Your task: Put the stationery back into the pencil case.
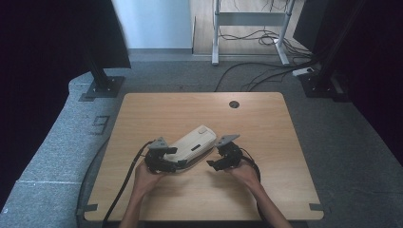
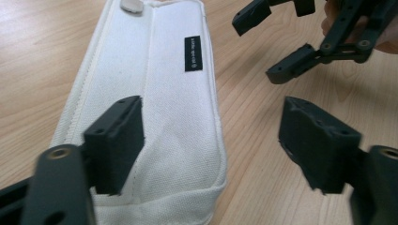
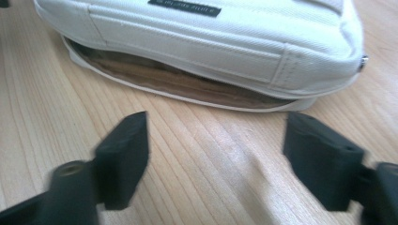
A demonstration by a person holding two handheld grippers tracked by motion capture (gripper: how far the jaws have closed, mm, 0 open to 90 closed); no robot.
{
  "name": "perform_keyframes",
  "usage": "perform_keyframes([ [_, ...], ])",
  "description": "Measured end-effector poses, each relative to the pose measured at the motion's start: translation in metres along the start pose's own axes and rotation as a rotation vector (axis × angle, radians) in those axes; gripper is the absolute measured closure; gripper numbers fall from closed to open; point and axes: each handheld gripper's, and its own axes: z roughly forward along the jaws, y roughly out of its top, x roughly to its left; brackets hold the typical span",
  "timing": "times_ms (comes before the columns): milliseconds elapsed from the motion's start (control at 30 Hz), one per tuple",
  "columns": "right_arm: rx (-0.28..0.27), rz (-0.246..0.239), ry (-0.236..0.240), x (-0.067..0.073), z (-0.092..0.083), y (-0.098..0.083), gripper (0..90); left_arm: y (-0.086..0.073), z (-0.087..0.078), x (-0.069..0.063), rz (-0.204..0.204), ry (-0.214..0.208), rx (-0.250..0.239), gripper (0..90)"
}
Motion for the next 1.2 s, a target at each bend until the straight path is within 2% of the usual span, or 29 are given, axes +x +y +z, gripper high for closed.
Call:
perform_keyframes([
  [133,-0.018,0.008,0.001,0.002,-0.007,0.000,14.2,0.001,-0.004,0.000,-0.011,-0.014,0.002,20.6],
  [333,-0.029,0.018,-0.011,0.003,-0.018,-0.002,12.4,0.000,-0.009,-0.004,0.018,-0.003,0.043,14.3],
  [600,-0.048,0.014,-0.025,0.004,-0.032,-0.009,6.4,-0.002,-0.019,-0.007,0.045,0.002,0.041,12.5],
  [733,-0.043,0.012,-0.040,0.002,-0.039,-0.013,5.5,-0.002,-0.025,-0.007,0.050,0.011,0.062,9.8],
  [867,-0.041,0.016,-0.050,0.000,-0.044,-0.020,5.2,-0.004,-0.032,-0.006,0.050,0.017,0.061,8.4],
  [1200,-0.061,0.056,-0.098,-0.011,-0.061,-0.041,5.1,-0.015,-0.039,-0.001,0.049,0.053,0.073,0.9],
])
